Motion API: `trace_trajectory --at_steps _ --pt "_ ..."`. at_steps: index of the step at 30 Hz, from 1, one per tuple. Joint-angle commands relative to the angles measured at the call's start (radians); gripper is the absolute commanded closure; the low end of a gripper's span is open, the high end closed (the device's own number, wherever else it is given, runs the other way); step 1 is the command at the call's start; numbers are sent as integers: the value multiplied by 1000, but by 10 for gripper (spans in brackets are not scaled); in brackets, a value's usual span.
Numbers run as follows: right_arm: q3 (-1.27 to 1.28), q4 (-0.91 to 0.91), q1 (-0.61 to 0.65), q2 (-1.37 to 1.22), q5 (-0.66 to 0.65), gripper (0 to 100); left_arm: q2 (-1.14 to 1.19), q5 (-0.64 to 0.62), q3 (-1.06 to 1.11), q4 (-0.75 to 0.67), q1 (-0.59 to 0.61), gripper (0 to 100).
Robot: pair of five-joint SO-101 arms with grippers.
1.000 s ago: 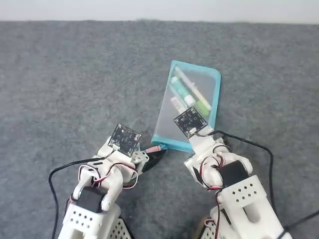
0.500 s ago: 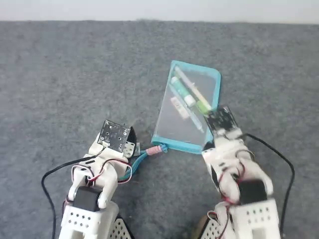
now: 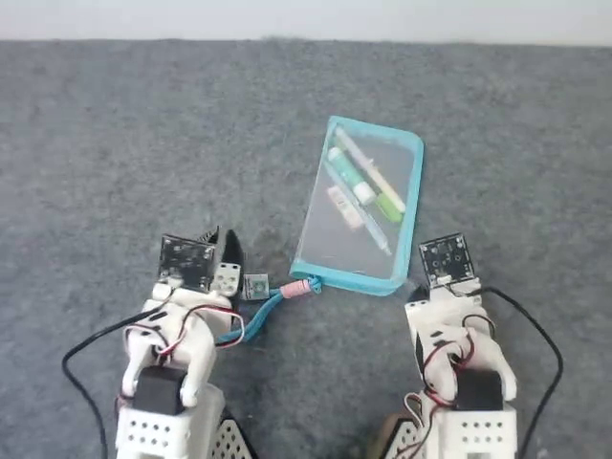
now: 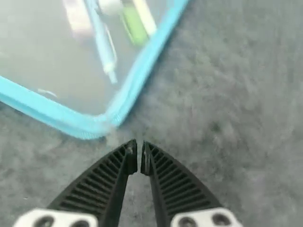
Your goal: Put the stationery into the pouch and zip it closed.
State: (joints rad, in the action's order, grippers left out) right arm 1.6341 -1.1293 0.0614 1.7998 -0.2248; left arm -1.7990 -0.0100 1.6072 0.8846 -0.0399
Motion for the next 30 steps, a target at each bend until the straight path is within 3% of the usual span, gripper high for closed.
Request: trace_trajectory --at_steps 1,5,10,14,19,27,30 --pt "46 48 -18 13 -18 977 -3 -15 87 -78 -8 949" --pt "49 25 -22 16 -18 977 5 51 81 44 178 949" --pt "49 25 -47 15 -17 978 9 275 81 64 443 949" --pt "49 -24 -74 15 -17 979 11 456 81 68 555 949" --pt "49 -71 -82 15 -17 979 9 575 81 161 608 949" --pt "49 -79 -84 15 -17 979 8 580 81 399 609 949" --pt "49 -76 -84 15 -17 979 6 582 81 407 611 949"
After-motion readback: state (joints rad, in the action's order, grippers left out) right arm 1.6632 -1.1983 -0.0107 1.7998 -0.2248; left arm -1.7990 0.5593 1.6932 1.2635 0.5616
